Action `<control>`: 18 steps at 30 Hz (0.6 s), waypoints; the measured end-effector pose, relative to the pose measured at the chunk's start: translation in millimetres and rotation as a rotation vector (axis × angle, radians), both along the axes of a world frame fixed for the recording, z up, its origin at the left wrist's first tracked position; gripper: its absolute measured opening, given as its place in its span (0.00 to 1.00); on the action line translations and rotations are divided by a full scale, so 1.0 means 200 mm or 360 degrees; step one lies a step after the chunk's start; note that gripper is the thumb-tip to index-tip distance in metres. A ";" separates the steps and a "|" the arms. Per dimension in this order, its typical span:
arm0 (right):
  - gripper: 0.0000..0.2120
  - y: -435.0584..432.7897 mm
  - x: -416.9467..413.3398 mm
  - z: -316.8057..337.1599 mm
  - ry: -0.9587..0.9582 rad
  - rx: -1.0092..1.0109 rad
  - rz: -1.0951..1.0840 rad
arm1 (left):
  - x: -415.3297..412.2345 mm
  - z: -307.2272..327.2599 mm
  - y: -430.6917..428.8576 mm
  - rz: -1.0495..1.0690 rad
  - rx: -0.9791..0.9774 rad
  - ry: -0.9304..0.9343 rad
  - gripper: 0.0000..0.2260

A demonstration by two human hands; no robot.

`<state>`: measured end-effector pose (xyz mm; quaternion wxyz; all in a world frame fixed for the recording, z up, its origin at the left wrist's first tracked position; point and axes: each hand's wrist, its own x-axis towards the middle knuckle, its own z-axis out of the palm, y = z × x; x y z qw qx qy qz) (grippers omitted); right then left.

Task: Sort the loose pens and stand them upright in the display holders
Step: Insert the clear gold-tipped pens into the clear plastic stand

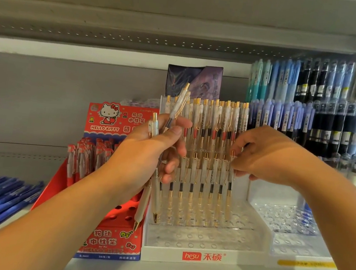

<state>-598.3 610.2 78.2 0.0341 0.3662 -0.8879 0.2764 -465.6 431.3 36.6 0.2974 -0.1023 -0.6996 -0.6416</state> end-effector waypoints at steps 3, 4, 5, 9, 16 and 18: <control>0.09 0.00 0.00 0.00 0.0026 0.0107 0.0009 | 0.00 0.00 0.00 -0.0047 0.0007 -0.0002 0.10; 0.10 0.00 0.00 -0.01 0.0035 0.0118 0.0014 | 0.00 0.00 0.00 -0.0068 0.0011 -0.0004 0.11; 0.10 0.00 -0.01 -0.01 0.0048 0.0126 0.0014 | 0.00 0.00 0.00 -0.0085 0.0014 -0.0012 0.11; 0.08 0.01 -0.01 -0.01 0.0128 0.0182 -0.0003 | 0.00 0.00 0.01 -0.0114 0.0001 -0.0095 0.11; 0.14 0.02 0.00 0.00 0.0274 0.0191 -0.0059 | 0.01 0.00 0.01 -0.0188 -0.0023 -0.0197 0.13; 0.10 0.02 0.01 0.00 0.0349 0.0010 -0.0024 | 0.01 -0.01 0.01 -0.0221 -0.0032 -0.0233 0.12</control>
